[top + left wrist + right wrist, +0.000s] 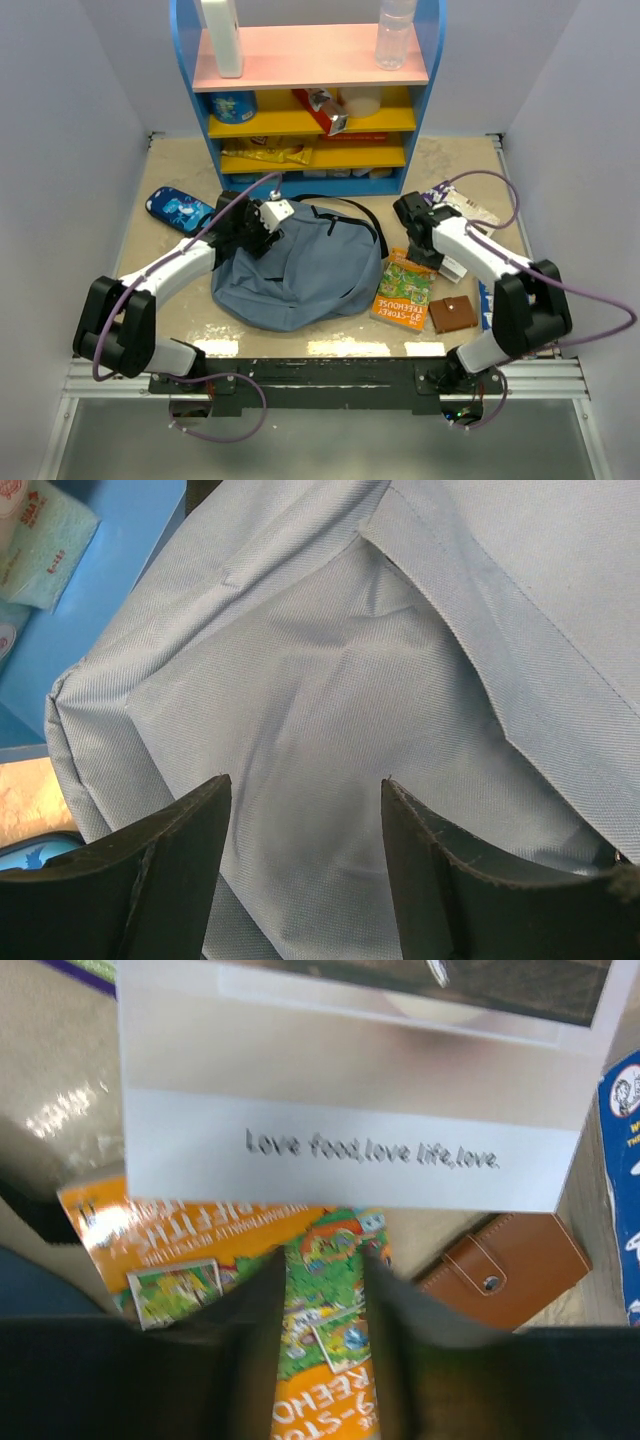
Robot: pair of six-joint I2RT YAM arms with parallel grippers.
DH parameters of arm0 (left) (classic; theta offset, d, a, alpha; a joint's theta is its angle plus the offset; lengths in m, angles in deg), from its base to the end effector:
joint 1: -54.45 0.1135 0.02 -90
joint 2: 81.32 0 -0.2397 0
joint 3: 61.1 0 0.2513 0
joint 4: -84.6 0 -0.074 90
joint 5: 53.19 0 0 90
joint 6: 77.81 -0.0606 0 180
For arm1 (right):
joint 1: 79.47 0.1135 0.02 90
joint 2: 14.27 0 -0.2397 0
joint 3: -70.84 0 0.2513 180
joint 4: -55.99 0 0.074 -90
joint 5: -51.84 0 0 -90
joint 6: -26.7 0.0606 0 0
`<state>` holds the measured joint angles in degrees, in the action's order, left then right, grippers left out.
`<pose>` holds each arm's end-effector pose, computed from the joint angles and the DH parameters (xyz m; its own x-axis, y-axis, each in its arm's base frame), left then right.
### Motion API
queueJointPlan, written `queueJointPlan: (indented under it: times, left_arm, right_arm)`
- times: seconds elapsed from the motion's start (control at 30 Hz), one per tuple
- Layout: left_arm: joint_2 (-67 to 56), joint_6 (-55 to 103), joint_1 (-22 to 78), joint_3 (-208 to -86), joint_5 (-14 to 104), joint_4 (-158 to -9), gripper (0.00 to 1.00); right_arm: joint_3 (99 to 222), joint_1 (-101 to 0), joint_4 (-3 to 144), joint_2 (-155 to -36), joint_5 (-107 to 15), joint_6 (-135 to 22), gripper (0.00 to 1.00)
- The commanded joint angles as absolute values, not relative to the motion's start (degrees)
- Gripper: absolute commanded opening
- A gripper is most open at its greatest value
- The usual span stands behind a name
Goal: Pack the student bag
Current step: Adjust the book at the center of the board.
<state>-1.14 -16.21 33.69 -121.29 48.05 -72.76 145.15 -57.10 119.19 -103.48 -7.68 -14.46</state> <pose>0.2889 -0.1222 0.1734 -0.3279 0.6232 -0.7100 0.7250 0.6479 0.2338 0.2758 0.0803 0.1650 -0.7697 0.3849 -0.5094 0.5290 0.8311 -0.1714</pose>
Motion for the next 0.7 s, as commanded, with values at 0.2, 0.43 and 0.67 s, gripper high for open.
queueJointPlan:
  times: [0.2,0.43,0.67]
  left_arm:
    - [-2.7,-17.6,34.0,-122.9,51.1,-71.2,0.67]
    - [-3.0,-17.6,34.0,-123.2,51.5,-70.5,0.68]
    - [-2.7,-17.7,34.0,-123.5,51.7,-70.3,0.68]
  right_arm:
    - [136.5,-57.1,133.0,-90.6,-14.7,-9.9,0.58]
    - [138.3,-55.2,137.2,-100.8,-10.1,-11.7,0.52]
    - [139.6,-51.3,140.6,-101.6,-6.0,-7.7,0.52]
